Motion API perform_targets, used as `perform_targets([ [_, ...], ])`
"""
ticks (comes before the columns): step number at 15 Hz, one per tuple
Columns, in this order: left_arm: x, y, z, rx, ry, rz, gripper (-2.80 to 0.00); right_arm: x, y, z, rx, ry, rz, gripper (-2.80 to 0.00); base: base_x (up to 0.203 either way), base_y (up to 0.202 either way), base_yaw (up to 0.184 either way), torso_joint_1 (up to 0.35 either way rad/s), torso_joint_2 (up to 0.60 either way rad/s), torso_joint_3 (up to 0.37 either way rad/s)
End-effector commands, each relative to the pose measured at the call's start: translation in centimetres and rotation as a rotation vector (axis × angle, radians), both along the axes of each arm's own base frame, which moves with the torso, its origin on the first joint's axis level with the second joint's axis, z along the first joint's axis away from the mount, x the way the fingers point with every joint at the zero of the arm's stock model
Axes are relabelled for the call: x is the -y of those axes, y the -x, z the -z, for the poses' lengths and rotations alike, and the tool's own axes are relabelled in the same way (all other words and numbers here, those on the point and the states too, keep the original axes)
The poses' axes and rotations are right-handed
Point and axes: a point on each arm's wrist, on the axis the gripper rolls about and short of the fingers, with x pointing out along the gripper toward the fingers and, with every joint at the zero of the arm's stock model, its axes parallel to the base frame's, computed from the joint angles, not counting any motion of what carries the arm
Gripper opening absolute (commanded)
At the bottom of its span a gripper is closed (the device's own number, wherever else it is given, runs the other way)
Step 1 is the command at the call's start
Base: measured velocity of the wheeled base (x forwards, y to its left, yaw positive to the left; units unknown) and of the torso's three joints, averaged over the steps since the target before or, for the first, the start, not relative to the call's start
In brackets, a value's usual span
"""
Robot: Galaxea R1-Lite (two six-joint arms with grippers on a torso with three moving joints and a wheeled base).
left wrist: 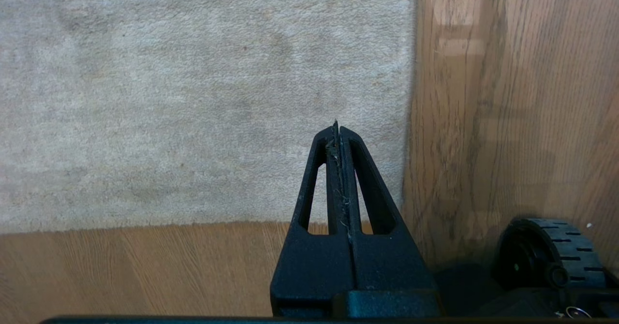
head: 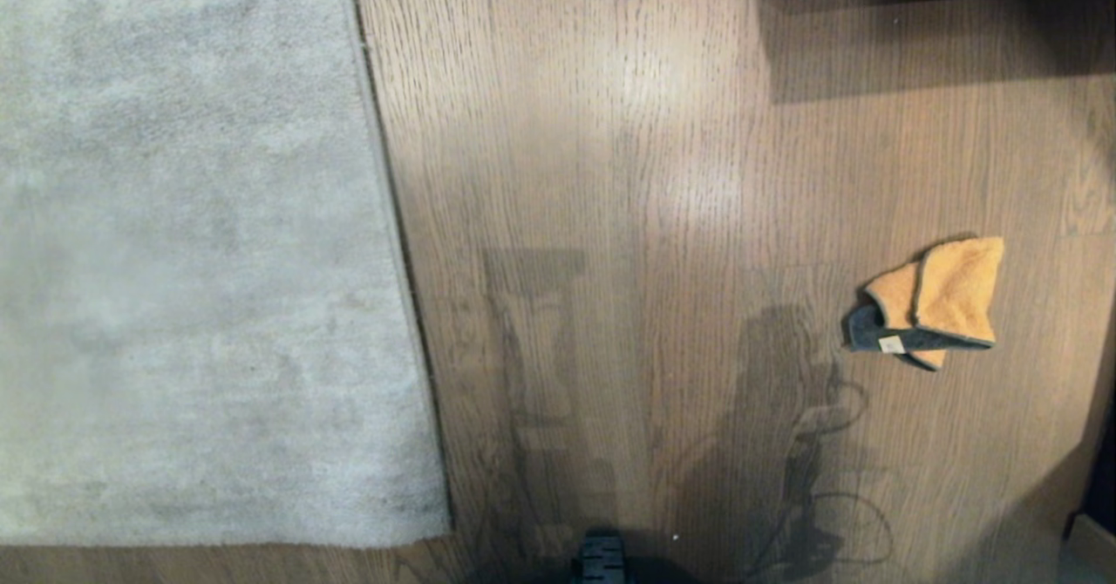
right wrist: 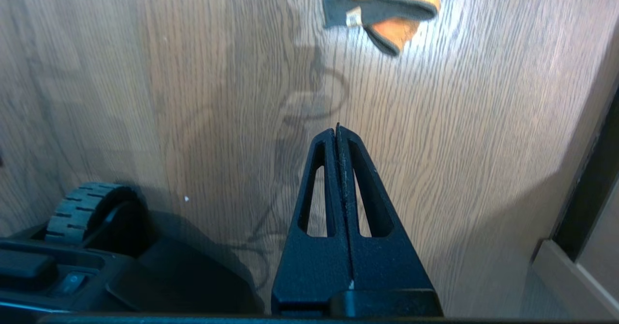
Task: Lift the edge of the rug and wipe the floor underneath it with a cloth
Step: Pick up the rag
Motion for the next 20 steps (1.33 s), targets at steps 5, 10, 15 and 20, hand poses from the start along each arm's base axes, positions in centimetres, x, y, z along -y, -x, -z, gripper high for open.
perform_targets([
  [5, 0.0, 0.0, 0.0, 0.000, 0.001, -0.001, -2.80, 0.0, -0.1, -1.0, -0.007, 0.001, -0.004, -2.80, 0.000, 0.000, 0.000, 0.000, 0.00, 0.000],
  [10, 0.0, 0.0, 0.0, 0.000, 0.001, -0.001, -2.80, 0.0, -0.8, -2.2, -0.048, 0.000, -0.006, -2.80, 0.000, 0.000, 0.000, 0.000, 0.00, 0.000],
  [15, 0.0, 0.0, 0.0, 0.000, 0.001, -0.001, -2.80, 0.0, -1.9, -3.6, -0.101, -0.007, -0.038, -2.80, 0.000, 0.000, 0.000, 0.000, 0.00, 0.000],
  [20, 0.0, 0.0, 0.0, 0.000, 0.001, -0.001, -2.80, -0.1, -3.9, -5.2, -0.137, -0.009, -0.082, -2.80, 0.000, 0.000, 0.000, 0.000, 0.00, 0.000],
])
